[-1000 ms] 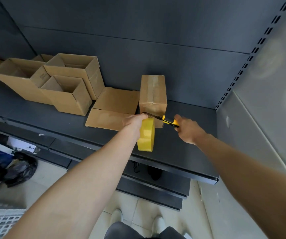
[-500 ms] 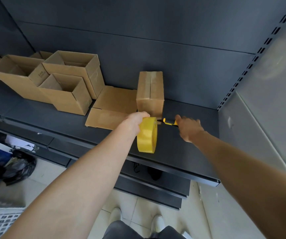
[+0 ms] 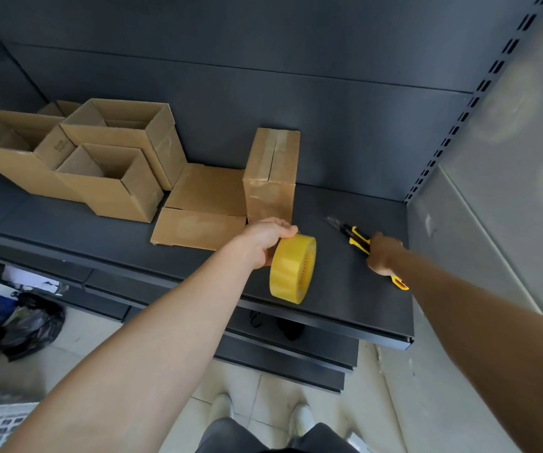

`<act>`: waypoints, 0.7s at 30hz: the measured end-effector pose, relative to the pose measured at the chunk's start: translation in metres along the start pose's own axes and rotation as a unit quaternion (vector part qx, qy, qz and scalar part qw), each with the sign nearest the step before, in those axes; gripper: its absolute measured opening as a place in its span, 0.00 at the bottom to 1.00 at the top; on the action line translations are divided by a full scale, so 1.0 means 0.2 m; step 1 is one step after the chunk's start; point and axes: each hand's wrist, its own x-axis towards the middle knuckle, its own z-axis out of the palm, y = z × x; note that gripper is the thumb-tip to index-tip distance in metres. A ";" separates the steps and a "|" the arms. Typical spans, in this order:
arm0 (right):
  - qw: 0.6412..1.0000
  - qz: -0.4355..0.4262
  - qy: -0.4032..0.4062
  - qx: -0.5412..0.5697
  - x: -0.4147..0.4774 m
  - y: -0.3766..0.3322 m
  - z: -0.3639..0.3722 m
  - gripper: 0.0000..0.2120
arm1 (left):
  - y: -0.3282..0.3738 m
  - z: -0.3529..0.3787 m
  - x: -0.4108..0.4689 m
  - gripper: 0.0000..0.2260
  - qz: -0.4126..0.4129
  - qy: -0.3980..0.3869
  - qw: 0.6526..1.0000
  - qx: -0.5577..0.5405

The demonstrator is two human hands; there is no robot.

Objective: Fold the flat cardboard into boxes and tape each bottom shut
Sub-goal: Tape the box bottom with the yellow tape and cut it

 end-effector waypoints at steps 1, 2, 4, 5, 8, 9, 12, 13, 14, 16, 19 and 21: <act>1.000 0.011 0.016 0.016 0.00 0.00 0.00 0.20 | 0.00 0.02 0.00 0.05 0.004 -0.003 1.000 0.005; 0.999 0.019 0.033 0.024 -0.01 0.00 0.00 0.20 | 0.01 0.05 0.00 0.06 0.007 -0.003 1.000 0.009; 0.996 0.014 0.086 0.017 -0.01 -0.01 -0.02 0.21 | 0.02 0.09 0.00 0.06 0.012 -0.001 1.000 0.016; 0.993 -0.005 0.119 0.025 -0.02 -0.02 -0.03 0.20 | 0.02 0.11 0.00 0.07 0.016 0.001 1.000 0.018; 0.963 -0.096 0.119 0.224 -0.05 -0.06 -0.06 0.09 | 0.04 0.16 0.01 0.07 0.028 0.011 0.999 0.024; 0.940 -0.115 0.061 0.316 -0.07 -0.07 -0.08 0.10 | 0.04 0.17 0.01 0.07 0.032 0.016 0.999 0.027; 0.898 -0.143 -0.129 0.396 -0.14 -0.09 -0.13 0.17 | 0.07 0.22 -0.01 0.06 0.041 0.034 0.998 0.034; 0.902 -0.152 -0.146 0.377 -0.15 -0.08 -0.13 0.17 | 0.08 0.23 -0.01 0.06 0.043 0.034 0.998 0.034; 0.908 -0.158 -0.134 0.364 -0.15 -0.08 -0.11 0.16 | 0.09 0.25 -0.02 0.06 0.046 0.031 0.998 0.031; 0.914 -0.169 -0.057 0.365 -0.14 -0.06 -0.10 0.11 | 0.11 0.28 -0.03 0.07 0.051 0.023 0.998 0.020; 0.934 -0.179 0.022 0.309 -0.14 -0.03 -0.14 0.06 | 0.12 0.31 -0.05 0.02 0.045 0.015 0.999 -0.014; 0.950 -0.175 0.056 0.252 -0.15 -0.02 -0.18 0.10 | 0.10 0.34 -0.07 0.10 0.033 0.010 0.999 -0.035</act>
